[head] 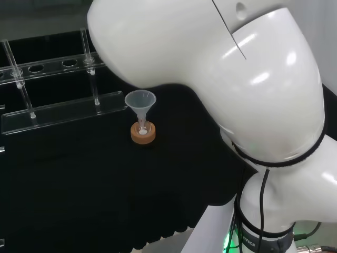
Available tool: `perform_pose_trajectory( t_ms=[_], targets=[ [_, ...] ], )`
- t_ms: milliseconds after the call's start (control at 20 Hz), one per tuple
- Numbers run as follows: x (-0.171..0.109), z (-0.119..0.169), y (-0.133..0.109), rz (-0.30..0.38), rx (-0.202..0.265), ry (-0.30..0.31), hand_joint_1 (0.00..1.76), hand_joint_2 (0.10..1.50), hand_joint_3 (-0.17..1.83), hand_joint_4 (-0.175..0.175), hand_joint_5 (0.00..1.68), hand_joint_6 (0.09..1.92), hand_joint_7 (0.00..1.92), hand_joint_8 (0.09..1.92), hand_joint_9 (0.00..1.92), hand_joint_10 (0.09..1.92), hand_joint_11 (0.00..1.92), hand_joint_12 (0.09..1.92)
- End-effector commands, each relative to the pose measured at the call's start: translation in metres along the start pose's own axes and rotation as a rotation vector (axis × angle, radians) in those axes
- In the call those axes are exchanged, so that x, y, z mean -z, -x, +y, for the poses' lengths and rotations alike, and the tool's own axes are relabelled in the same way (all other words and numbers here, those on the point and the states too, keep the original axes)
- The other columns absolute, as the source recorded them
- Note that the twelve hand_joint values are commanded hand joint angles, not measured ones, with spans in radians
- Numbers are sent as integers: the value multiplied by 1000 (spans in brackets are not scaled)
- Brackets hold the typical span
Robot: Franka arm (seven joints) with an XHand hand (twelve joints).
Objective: Put the weighing funnel back on the table.
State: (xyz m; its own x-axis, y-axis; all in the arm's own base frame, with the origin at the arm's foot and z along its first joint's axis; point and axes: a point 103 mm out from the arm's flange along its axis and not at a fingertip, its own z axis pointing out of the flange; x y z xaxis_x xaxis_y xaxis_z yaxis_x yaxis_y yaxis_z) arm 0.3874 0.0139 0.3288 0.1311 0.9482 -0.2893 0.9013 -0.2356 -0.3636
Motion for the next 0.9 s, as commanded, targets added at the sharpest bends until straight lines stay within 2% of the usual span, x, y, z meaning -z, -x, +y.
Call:
perform_pose_trajectory(
  t_ms=[50,600,800,900],
  targets=[
    [0,9,15,23,-6,0,1134,630,697,175,1290,658,559,658,965,250,848,990],
    [2,20,29,61,-10,12,1134,631,696,175,1288,661,558,658,963,251,846,993],
    [4,31,26,53,-3,-5,1133,631,696,175,1288,662,558,658,962,251,845,993],
    [5,37,27,62,-2,6,1133,631,696,175,1287,663,557,658,962,251,845,994]
  ],
)
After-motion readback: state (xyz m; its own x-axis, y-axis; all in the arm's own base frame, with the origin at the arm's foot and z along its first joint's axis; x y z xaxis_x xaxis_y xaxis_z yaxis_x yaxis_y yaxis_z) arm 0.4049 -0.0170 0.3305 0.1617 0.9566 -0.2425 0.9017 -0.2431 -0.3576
